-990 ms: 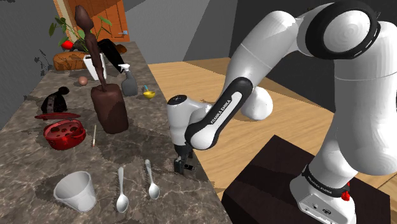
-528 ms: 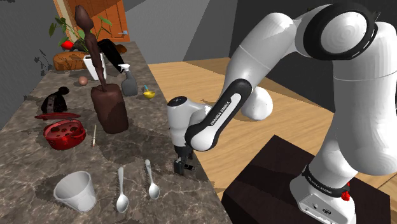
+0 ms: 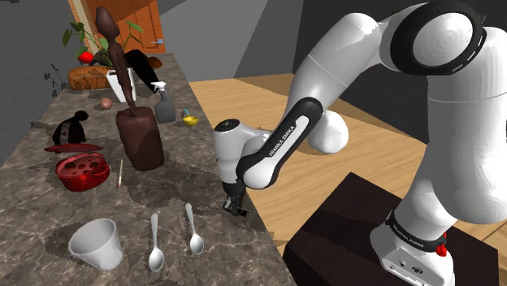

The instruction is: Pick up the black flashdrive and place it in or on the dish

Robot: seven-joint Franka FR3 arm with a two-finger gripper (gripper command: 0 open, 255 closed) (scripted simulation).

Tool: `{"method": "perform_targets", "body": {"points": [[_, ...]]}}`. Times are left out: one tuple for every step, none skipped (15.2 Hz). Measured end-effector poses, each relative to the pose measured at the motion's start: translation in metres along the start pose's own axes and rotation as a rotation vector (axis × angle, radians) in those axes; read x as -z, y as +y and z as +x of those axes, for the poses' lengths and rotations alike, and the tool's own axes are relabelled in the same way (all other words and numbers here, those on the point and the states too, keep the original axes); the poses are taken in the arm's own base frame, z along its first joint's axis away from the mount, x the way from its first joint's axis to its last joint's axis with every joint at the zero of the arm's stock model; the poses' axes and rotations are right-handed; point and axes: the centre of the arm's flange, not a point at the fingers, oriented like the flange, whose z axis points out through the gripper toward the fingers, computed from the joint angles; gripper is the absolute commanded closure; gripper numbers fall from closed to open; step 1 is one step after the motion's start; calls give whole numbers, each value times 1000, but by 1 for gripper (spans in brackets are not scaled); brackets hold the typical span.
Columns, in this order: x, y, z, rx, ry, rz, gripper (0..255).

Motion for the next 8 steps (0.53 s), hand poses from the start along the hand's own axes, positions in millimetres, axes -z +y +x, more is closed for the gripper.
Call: {"method": "perform_targets", "body": {"points": [[0, -1, -2, 3, 1, 1, 255], [0, -1, -3, 4, 5, 2, 255], [0, -2, -2, 5, 1, 0, 255], [0, -2, -1, 4, -2, 0, 255], [1, -4, -2, 7, -9, 1, 255], [4, -5, -4, 9, -13, 2, 255], [7, -6, -5, 10, -15, 2, 255], [12, -7, -5, 10, -15, 2, 255]]}}
